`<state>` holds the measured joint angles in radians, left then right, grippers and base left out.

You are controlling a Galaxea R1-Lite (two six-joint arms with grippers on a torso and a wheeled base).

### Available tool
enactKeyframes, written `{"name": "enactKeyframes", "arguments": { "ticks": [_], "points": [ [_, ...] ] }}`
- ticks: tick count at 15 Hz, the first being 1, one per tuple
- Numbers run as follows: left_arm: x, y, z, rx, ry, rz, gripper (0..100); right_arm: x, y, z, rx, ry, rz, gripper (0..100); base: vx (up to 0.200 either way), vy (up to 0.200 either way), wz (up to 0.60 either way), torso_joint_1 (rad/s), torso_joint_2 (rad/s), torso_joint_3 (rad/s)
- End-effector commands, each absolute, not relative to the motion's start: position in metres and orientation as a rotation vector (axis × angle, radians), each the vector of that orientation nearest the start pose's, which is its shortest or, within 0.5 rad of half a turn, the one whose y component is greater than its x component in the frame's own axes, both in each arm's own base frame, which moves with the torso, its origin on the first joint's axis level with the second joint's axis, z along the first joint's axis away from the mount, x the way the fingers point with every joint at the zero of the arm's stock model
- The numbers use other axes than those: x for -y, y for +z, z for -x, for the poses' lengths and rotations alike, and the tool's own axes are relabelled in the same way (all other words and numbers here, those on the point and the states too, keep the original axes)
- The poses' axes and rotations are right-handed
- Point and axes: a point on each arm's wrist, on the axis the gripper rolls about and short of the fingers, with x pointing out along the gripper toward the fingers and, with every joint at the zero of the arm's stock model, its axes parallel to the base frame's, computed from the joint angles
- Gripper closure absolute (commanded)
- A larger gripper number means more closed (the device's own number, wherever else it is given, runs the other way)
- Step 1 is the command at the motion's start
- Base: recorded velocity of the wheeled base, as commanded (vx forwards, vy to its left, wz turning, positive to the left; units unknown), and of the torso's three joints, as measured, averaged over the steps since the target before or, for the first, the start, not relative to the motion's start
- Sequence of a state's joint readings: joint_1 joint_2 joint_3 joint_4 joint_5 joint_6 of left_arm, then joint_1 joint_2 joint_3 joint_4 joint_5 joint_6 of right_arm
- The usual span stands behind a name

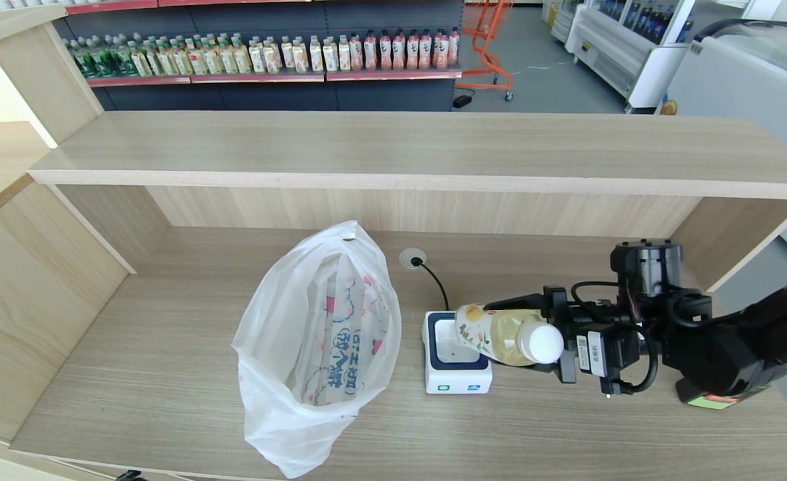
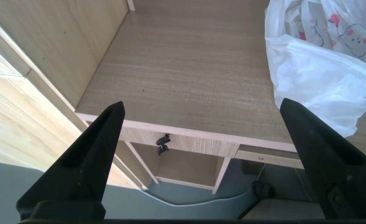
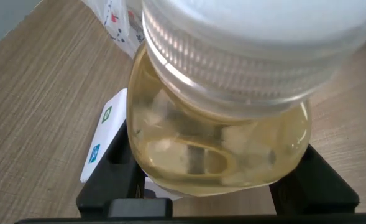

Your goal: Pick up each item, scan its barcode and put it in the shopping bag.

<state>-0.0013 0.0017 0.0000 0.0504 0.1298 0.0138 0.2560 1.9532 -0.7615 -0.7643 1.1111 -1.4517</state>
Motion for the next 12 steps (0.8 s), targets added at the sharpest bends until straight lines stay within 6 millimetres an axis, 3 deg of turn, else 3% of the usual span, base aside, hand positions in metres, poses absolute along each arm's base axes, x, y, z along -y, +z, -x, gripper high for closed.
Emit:
{"name": "enactKeyframes", "arguments": {
  "ticks": [1,12],
  "points": [
    [-0.003,0.0703,0.023,-0.053,0.128,-0.017,0,-0.1036,0.1046,-0.316,0.606,1.356,1.0,100,0.0,0.0,0.0,0.0,0.0,0.0],
    [-0.003,0.0703,0.023,-0.053,0.128,-0.017,0,-0.109,0.1017,-0.3258,0.594,1.384,0.986,100,0.0,0.0,0.0,0.0,0.0,0.0]
  ]
}}
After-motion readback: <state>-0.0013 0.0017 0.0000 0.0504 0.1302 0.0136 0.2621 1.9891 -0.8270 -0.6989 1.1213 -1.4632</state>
